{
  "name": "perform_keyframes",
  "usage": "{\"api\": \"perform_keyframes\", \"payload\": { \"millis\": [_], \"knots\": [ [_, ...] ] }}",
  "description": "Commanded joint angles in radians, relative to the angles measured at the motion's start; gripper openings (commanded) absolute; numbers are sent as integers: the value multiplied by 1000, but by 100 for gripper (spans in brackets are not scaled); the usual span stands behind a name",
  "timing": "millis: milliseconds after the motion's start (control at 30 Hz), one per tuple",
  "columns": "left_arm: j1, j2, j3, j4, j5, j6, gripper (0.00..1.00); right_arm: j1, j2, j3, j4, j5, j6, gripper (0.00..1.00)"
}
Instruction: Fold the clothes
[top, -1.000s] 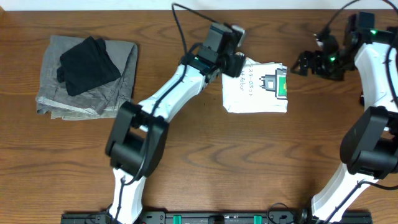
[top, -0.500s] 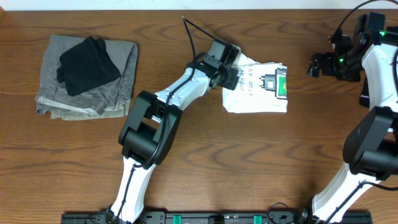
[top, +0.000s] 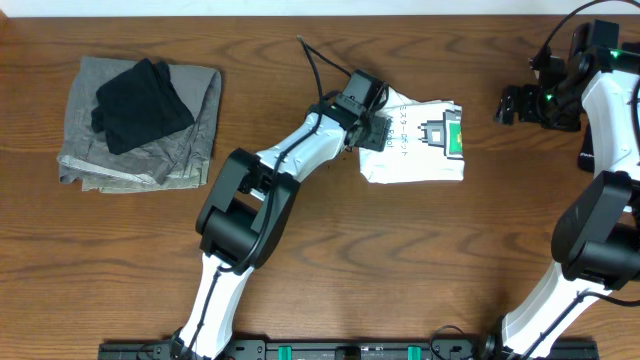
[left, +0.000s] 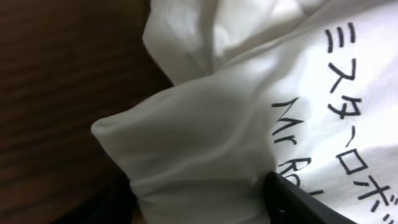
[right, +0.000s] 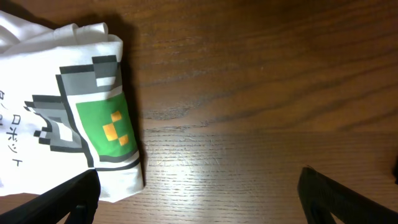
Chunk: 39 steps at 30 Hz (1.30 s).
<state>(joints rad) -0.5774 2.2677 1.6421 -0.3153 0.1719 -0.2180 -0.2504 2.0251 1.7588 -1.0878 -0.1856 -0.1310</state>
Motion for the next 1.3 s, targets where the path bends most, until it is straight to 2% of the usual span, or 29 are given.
{"api": "perform_keyframes", "payload": {
  "millis": [0,100,300,333,367,400,567,700,767,867,967,1067,1267],
  "knots": [
    [-7,23,-10,-18,-31,-50,60,-5,-2,4,0,2,14,99],
    [-10,23,-10,-22,-31,-50,39,-5,-2,4,0,2,14,99],
    [-10,23,-10,-21,-31,-50,27,-5,-2,4,0,2,14,99],
    [-9,22,-9,-21,-31,-46,23,-5,-2,4,0,2,14,99],
    [-8,18,-8,-21,-31,-27,12,-5,-2,4,0,2,14,99],
    [-5,11,-7,-23,-31,-12,7,-5,-2,4,0,2,14,99],
    [18,-55,-7,-72,-150,-1,6,-5,-2,4,0,2,14,99],
    [47,-91,-7,-152,-220,0,11,-5,-2,4,0,2,14,99],
    [66,-91,-7,-195,-222,0,17,-5,-2,4,0,2,14,99],
    [92,-91,-8,-256,-222,0,46,-5,-2,4,0,2,14,99],
    [116,-93,-7,-280,-221,15,70,-5,-2,4,0,2,14,99],
    [138,-114,-7,-308,-190,18,76,-5,-2,4,0,2,14,99],
    [169,-181,-7,-336,90,-14,89,-5,-2,4,0,2,14,99]
  ]
}}
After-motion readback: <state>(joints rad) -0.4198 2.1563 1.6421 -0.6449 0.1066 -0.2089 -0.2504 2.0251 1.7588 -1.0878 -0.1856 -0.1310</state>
